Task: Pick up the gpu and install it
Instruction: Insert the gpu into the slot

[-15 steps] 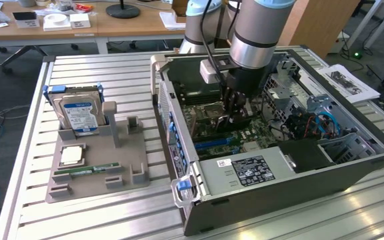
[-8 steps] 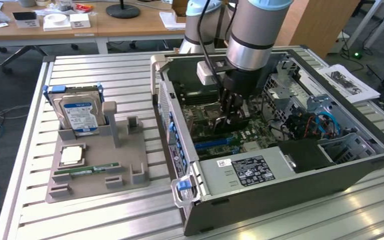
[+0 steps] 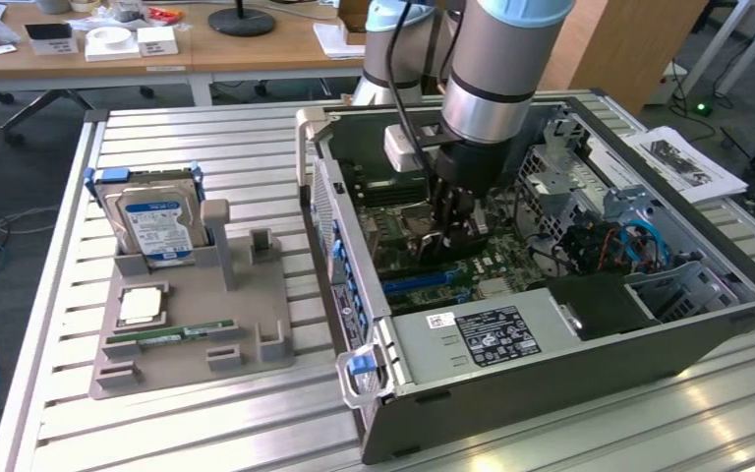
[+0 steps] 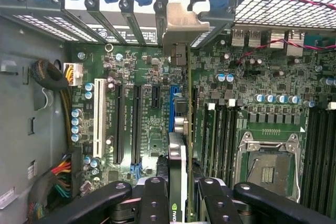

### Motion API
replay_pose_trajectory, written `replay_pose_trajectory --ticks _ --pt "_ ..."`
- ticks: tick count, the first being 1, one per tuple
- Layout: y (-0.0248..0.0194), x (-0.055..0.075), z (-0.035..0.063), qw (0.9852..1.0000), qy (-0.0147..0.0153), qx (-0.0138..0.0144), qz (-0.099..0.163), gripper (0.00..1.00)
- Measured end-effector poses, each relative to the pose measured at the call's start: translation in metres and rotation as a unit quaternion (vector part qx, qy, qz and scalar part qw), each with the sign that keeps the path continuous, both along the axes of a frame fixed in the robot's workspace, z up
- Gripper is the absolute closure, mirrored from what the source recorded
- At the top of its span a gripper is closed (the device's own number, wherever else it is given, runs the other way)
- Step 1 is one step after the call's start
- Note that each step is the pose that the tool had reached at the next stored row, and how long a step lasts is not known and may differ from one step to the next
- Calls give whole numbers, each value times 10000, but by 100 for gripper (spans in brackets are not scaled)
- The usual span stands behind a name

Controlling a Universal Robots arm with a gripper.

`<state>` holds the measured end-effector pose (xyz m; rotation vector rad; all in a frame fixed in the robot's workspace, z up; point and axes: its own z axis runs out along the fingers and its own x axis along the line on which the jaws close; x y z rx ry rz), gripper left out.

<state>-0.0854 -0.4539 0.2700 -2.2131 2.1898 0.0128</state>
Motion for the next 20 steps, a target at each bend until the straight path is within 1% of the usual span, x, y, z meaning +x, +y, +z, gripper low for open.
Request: replay_pose_trajectory --ticks 5,20 --pt "0 -6 -30 10000 0 -1 0 73" --pt "-17 -28 -35 10000 0 0 1 73"
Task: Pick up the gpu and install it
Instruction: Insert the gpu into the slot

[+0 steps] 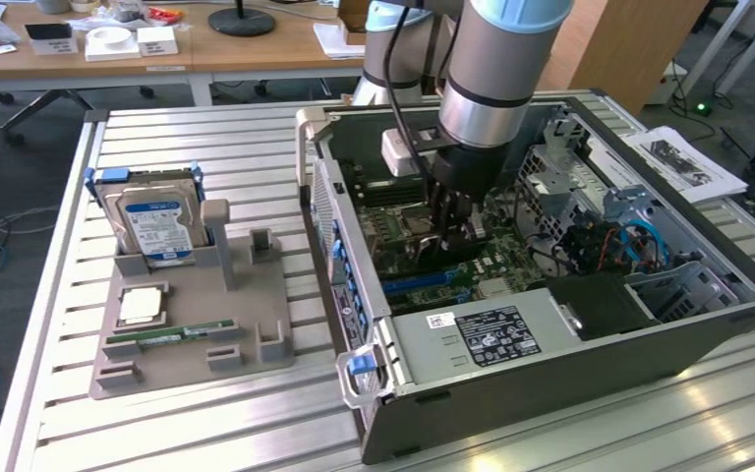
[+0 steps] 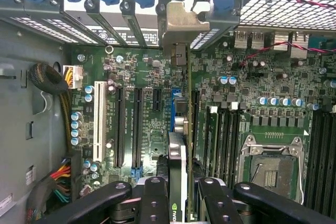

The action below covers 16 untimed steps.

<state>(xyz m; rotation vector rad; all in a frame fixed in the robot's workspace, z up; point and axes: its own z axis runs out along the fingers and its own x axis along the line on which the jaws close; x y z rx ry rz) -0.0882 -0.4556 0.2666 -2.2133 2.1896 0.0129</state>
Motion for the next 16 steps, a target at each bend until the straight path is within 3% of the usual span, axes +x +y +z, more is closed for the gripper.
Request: replay_pose_trajectory --ticks 16 --pt "-10 -70 -15 10000 0 -1 -1 73"
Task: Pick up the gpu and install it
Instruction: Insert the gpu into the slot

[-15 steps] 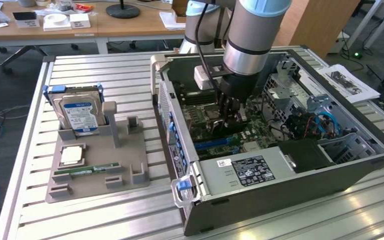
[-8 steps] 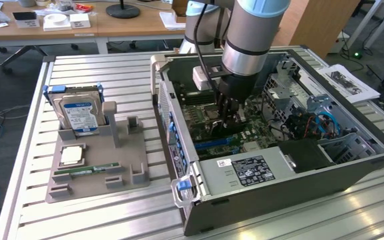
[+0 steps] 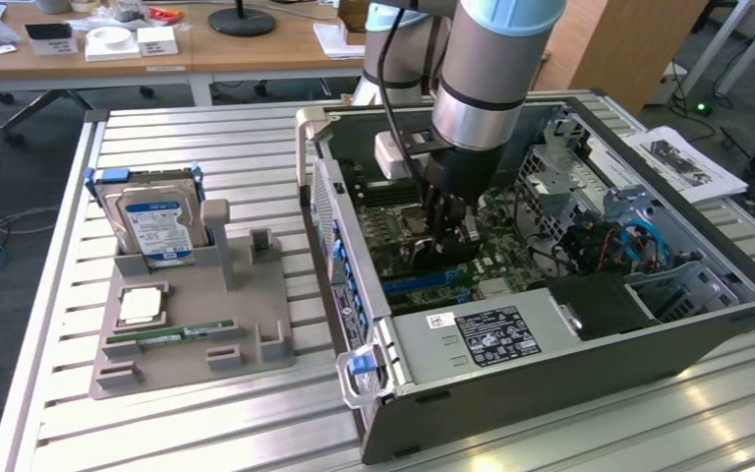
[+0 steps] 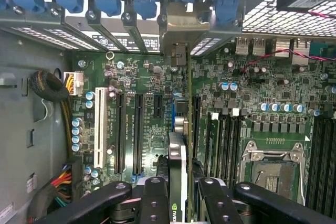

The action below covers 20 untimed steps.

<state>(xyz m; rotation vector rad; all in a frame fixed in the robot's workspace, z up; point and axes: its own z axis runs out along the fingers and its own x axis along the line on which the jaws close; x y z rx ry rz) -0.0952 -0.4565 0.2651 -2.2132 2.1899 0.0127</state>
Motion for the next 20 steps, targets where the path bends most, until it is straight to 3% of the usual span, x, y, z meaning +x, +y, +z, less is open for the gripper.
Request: replay_pose_trajectory --ticks 20 --pt "5 -25 -103 10000 0 1 0 73"
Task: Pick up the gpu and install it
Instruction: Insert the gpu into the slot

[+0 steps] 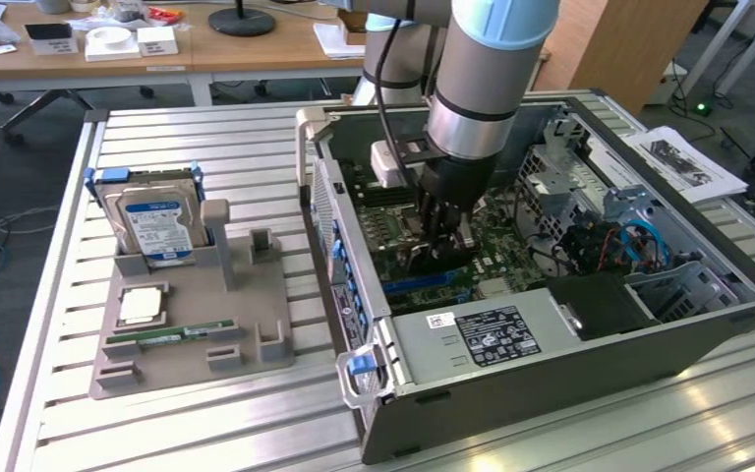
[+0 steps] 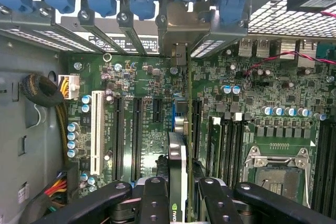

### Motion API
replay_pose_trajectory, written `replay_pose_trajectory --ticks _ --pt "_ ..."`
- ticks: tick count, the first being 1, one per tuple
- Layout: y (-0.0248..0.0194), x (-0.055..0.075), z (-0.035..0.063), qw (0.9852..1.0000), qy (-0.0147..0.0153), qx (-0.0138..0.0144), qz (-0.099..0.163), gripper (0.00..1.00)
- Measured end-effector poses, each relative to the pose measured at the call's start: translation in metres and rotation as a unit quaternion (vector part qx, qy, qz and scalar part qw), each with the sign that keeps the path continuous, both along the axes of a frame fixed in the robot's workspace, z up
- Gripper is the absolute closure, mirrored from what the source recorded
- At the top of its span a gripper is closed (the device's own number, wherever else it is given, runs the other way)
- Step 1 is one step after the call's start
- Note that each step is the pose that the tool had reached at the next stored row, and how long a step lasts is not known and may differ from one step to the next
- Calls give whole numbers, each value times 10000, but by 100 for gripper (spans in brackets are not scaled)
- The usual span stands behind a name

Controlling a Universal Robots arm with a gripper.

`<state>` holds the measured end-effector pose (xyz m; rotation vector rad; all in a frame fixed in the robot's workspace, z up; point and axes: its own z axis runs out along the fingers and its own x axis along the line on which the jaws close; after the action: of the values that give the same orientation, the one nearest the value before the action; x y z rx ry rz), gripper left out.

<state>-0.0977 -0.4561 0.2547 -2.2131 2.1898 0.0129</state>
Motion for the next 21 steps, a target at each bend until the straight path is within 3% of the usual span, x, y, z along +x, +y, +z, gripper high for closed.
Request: replay_pose_trajectory --ticks 18,21 --pt "0 -9 -14 10000 -9 0 0 73" --pt "-1 -10 -13 10000 -17 -14 0 73"
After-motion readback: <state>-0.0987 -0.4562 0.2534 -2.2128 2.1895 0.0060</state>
